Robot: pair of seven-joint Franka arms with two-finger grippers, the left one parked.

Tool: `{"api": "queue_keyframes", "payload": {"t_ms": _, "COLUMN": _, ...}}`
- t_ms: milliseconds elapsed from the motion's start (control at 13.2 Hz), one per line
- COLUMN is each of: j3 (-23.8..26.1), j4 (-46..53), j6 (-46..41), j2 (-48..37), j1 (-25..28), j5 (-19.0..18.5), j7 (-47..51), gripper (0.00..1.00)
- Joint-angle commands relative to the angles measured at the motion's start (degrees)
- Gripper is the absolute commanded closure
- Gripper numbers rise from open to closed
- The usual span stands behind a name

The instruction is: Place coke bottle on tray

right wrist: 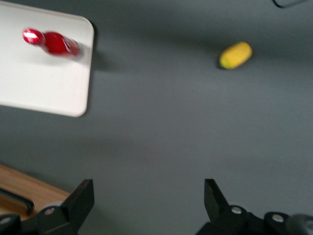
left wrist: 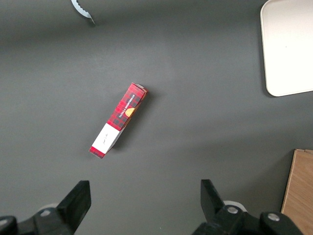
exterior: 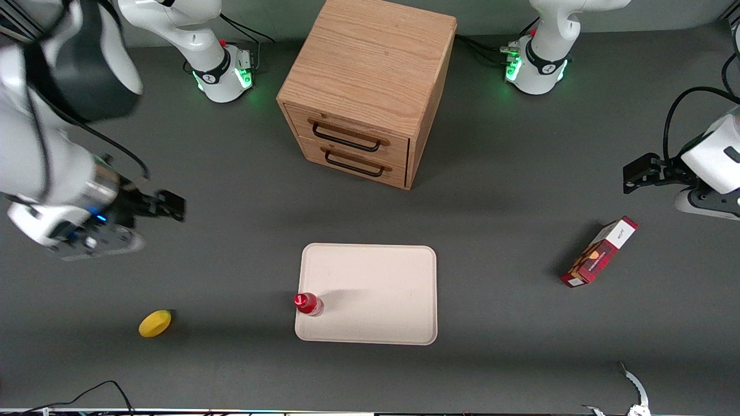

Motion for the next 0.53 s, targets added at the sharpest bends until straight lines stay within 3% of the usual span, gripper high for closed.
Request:
{"api": "queue_keyframes", "payload": {"t_ms": 0, "j3": 0.9, "j4": -3.7, "j6": -0.3, "j2": -3.7, "j1": -1.5, "j5": 0.3, "j7": -0.6, "gripper": 0.0}}
{"api": "queue_keyframes", "payload": {"t_ms": 226, "j3": 0.7, "j4": -1.7, "j6": -0.6, "j2": -3.7, "j1": -1.6, "j5": 0.7, "j7": -0.2, "gripper": 0.0}}
{"api": "queue_keyframes", "payload": {"t_ms": 302, "j3": -0.1, "j4": -0.3, "j6": -1.9, "j2": -2.7, "j1": -1.3, "j5": 2.3, "j7": -0.1, "gripper": 0.0}}
{"api": "queue_keyframes", "payload": {"t_ms": 453, "j3": -5.1, "j4": 0.8, "j6": -2.7, "j2": -1.9, "j1": 2.1, "j5": 3.1, "j7": -0.1, "gripper": 0.0}}
